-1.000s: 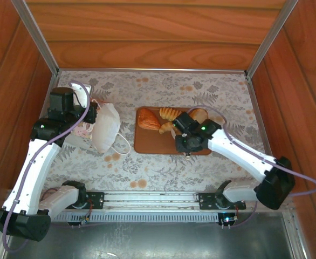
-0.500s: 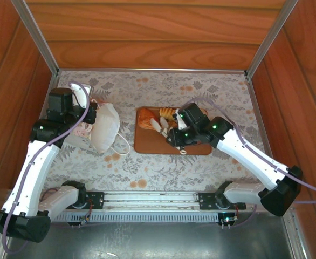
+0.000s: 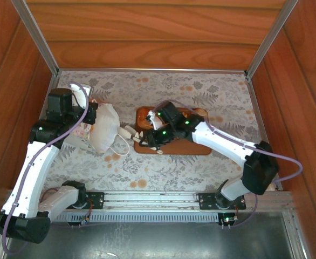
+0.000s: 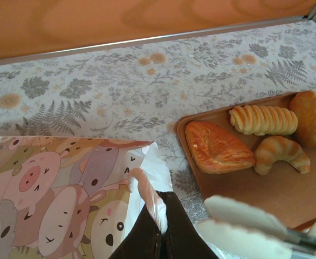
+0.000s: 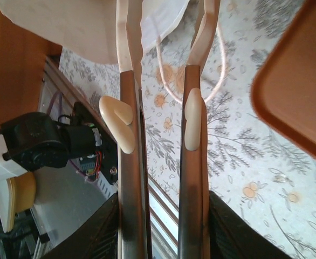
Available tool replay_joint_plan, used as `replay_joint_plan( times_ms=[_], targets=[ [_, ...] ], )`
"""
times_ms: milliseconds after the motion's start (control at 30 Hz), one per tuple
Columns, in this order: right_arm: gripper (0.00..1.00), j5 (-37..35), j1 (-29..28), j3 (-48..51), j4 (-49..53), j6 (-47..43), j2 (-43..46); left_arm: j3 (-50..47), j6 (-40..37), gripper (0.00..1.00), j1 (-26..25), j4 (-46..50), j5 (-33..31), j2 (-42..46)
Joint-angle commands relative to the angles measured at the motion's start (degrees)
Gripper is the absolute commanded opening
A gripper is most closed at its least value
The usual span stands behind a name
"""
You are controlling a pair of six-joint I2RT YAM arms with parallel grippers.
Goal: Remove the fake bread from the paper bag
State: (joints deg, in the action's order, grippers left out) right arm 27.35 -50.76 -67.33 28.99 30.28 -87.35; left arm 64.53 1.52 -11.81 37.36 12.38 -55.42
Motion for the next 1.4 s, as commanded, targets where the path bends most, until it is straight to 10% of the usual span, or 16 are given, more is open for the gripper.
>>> replay_joint_plan(
  times_ms=[0, 667, 1367],
  targets=[
    [0.39, 3.22, -2.19, -3.63, -3.97, -1.34, -2.63, 1.75, 0.26, 0.0, -0.48, 0.35, 0.18, 0.9],
    [0.39, 4.86, -5.26, -10.99, -7.17, -10.06, -16.19, -0.96, 1.21, 0.0, -0.5, -0.01, 1.15, 4.56],
    [0.41, -8.63, -10.89, -19.86, -4.38, -7.06, -23.0, -2.63, -3.2, 0.0, -0.49, -0.98, 4.13, 3.69]
  ],
)
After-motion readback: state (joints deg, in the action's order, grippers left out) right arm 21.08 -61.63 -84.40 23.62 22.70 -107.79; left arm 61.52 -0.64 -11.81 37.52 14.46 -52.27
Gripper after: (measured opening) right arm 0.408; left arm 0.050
